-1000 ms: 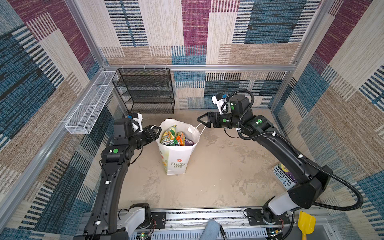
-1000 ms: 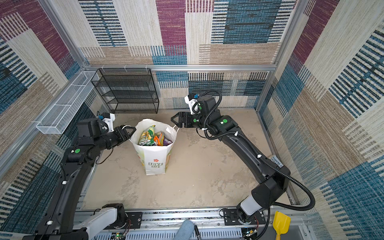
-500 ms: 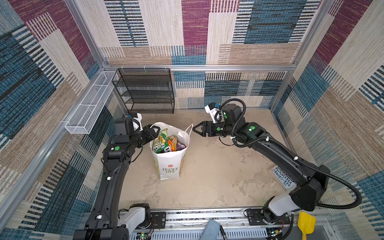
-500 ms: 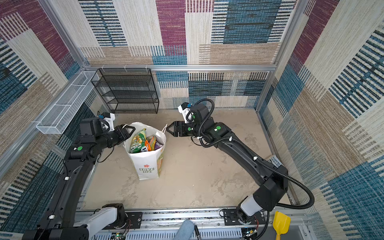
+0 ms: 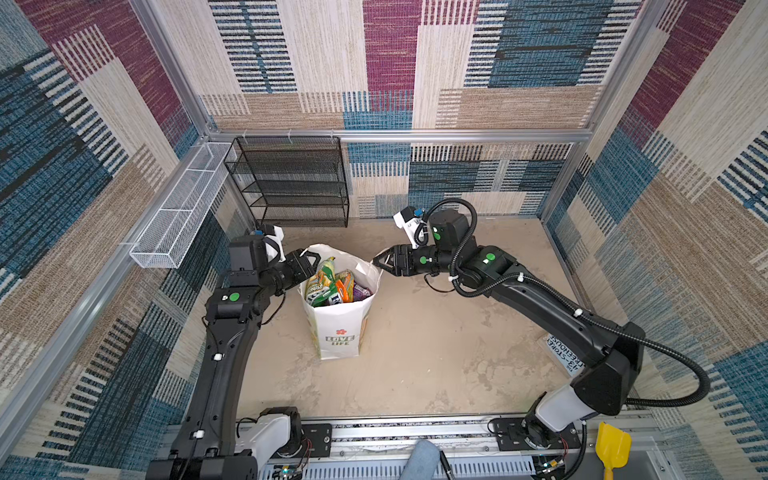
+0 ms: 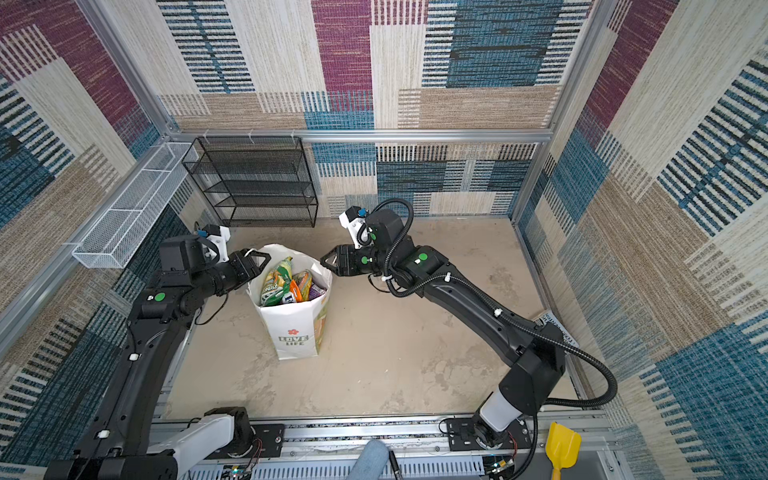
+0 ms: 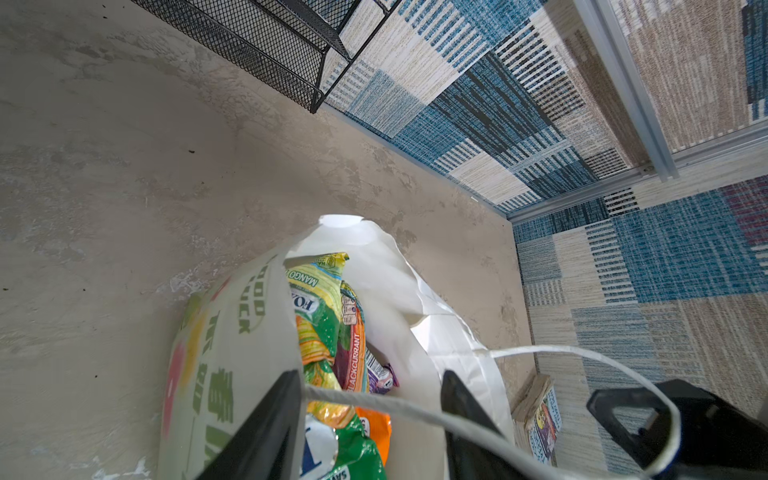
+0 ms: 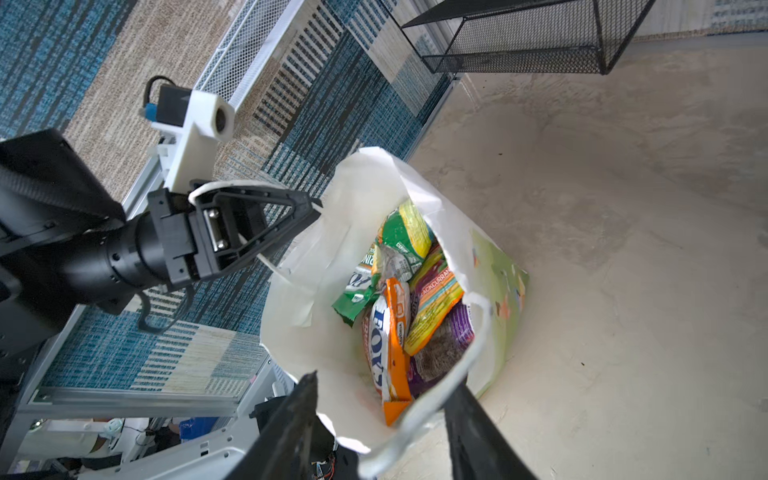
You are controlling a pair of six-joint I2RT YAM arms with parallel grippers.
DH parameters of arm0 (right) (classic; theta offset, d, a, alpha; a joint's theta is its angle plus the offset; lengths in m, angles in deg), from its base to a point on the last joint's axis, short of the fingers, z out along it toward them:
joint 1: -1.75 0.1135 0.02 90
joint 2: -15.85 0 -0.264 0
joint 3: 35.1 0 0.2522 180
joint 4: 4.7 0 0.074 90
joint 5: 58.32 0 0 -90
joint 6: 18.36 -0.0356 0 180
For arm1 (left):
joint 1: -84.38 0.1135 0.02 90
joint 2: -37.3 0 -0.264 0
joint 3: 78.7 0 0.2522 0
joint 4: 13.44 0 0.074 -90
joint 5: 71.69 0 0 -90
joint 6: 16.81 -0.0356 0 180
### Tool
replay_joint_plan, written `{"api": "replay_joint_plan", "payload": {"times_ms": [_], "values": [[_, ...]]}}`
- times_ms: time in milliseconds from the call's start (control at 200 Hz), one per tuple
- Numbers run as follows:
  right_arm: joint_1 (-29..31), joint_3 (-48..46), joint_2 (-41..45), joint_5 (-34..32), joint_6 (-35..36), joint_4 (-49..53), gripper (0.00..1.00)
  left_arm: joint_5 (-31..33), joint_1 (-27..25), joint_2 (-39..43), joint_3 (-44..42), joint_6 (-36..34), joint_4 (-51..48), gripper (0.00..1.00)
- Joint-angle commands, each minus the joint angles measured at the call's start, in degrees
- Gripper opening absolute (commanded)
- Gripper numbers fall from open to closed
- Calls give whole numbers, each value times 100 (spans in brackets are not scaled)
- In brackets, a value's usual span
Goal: Place the snacks into the paper bag
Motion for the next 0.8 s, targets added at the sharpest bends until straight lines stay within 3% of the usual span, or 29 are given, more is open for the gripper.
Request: {"api": "replay_joint_plan", "payload": {"times_ms": [0,65,205,305,426,566,791], "values": [[6,416,-270,242,-48,-105,22,-56,-1,17,-3,19,377,57],[4,635,-362,225,-39,-120,8,-120,-5,2,14,25,454,57],[-20,1333,-544,155,158,160,0,-470,-9,1,-204,504,915,57],[-132,1618,-552,120,209,286,0,-824,-73,-44,-306,985,1541,58],[-376,1581,-401,166,198,283,0,-592,-477,-287,322,877,1392,62],[-714,862,97,262,104,27,0,-133,-978,-531,622,785,1447,66],[-879,-196,820,260,47,-234,0,408,-1427,-734,252,1003,1905,69]]}}
